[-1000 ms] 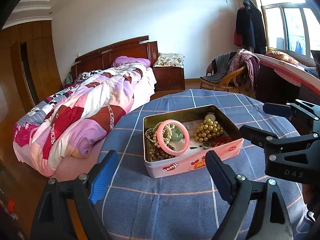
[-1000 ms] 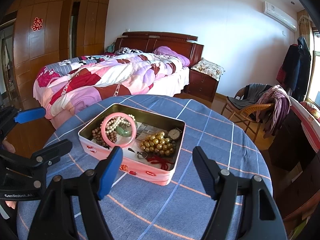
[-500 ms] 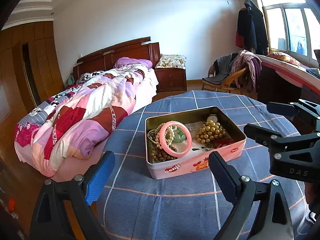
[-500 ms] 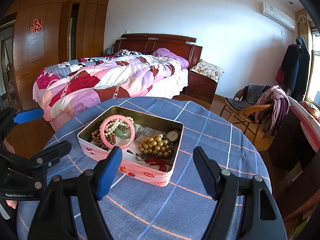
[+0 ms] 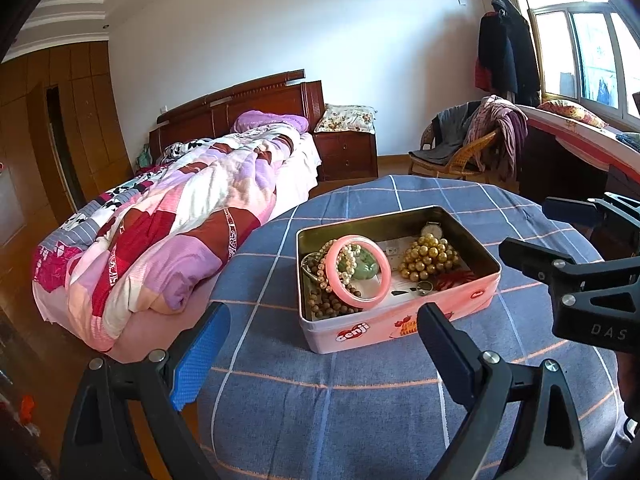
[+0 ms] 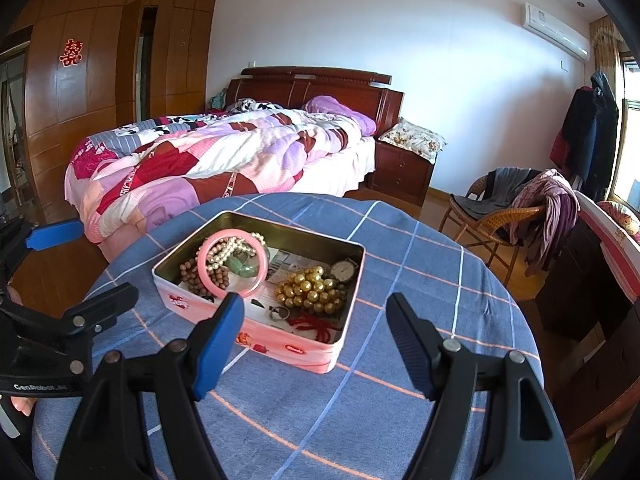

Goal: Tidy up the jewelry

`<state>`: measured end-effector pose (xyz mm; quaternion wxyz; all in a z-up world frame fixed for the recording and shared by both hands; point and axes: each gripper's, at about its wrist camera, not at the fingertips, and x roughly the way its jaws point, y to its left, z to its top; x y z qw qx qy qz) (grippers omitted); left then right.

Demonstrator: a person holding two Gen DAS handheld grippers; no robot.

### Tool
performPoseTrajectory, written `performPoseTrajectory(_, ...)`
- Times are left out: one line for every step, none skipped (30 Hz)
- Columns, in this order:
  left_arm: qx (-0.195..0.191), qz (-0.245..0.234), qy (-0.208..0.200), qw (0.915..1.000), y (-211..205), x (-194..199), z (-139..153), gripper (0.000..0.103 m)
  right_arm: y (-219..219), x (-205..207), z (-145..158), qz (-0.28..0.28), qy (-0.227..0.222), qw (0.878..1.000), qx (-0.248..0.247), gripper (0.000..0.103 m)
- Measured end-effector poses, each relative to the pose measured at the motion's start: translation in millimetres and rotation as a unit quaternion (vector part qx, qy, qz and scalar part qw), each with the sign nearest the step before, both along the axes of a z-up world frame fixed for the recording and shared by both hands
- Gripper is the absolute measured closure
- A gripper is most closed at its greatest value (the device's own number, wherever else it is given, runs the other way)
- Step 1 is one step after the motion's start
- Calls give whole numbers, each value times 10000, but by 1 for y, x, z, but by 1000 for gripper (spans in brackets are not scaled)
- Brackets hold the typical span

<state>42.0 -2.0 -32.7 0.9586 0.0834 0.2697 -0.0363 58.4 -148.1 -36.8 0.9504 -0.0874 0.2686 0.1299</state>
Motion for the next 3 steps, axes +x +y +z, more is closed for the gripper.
performPoseTrajectory(4,-1,-5,10000,0,0,0,9,0,0,0,-12,7,10000,-2,27)
performPoseTrajectory(-5,-16,2,10000,1,0,-1,9,-1,1,-1,-35,15,10000,-4,27)
performPoseTrajectory(-28,-55,33,10000,1,0,-1,9,-3,2,-1,-48,26,10000,1,27)
